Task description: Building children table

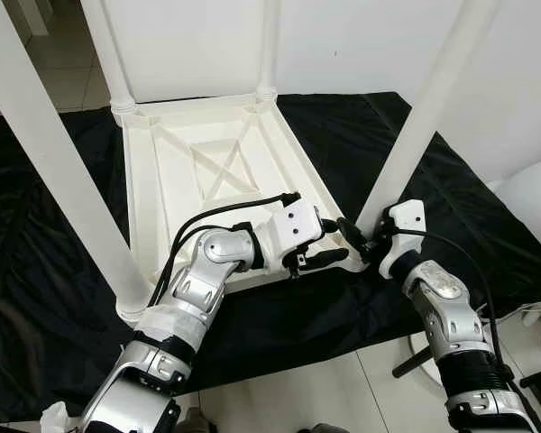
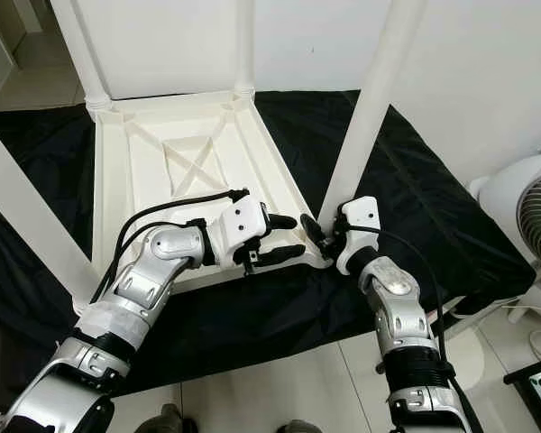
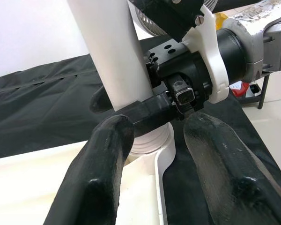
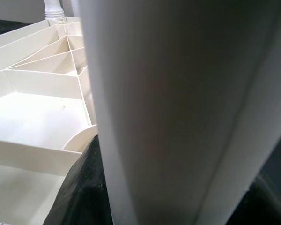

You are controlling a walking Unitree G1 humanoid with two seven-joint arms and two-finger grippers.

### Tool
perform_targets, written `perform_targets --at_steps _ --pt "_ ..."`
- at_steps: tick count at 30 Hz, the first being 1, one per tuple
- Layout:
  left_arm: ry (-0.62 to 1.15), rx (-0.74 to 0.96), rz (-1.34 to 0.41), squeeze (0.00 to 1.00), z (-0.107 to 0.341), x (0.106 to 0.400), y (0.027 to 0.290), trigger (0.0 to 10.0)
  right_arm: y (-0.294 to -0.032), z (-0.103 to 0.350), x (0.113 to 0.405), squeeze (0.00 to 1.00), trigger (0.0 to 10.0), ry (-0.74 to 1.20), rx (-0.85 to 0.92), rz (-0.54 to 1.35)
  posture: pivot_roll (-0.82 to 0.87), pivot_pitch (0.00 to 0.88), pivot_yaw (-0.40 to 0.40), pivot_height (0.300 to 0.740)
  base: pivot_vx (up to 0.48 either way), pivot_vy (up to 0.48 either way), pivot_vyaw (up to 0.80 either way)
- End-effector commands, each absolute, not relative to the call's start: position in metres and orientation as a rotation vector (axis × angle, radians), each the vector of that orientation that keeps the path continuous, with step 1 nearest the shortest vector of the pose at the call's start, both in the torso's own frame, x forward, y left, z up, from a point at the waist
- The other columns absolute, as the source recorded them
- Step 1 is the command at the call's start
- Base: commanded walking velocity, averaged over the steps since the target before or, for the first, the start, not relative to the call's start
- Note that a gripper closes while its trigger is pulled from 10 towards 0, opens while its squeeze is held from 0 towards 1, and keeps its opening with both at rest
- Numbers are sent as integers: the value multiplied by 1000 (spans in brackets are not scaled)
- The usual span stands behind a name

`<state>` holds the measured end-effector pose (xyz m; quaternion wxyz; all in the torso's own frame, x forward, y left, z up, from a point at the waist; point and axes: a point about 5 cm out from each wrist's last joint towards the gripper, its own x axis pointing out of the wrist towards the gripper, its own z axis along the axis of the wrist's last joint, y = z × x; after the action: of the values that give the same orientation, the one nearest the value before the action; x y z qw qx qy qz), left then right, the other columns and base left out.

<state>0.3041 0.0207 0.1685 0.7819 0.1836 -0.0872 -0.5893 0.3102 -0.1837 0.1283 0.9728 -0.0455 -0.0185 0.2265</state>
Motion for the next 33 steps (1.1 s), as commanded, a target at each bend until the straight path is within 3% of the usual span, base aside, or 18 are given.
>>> perform_targets --at_steps 1,3,4,15,19,21,28,33 --pt "-201 386 -1172 0 170 310 22 10000 -185 117 306 0 4510 5 -72 446 -8 0 -25 740 0 0 0" --pt "-201 386 -1172 0 170 310 22 10000 -185 117 306 0 4510 5 -72 446 -8 0 -25 740 0 0 0" --pt "-201 385 -1172 0 170 310 22 10000 -190 116 308 0 10000 32 -88 371 -11 0 -27 740 0 0 0" --pt "-193 372 -1174 0 167 308 21 10000 -178 114 306 0 10000 39 -79 185 -18 0 -24 740 0 0 0" --pt "-191 377 -1180 0 166 308 22 10000 -166 115 301 0 10000 32 -3 27 -18 0 -28 740 0 0 0" --pt "-191 380 -1180 0 166 308 22 10000 -163 119 298 0 10000 1 -52 -93 -19 0 -29 740 0 0 0" --pt "-192 378 -1180 0 166 308 22 10000 -154 119 293 0 10000 -2 -80 -248 -20 0 -37 740 0 0 0" --pt "-194 377 -1176 0 167 309 21 10000 -139 124 294 0 10000 -20 -47 -217 -21 0 -37 740 0 0 0"
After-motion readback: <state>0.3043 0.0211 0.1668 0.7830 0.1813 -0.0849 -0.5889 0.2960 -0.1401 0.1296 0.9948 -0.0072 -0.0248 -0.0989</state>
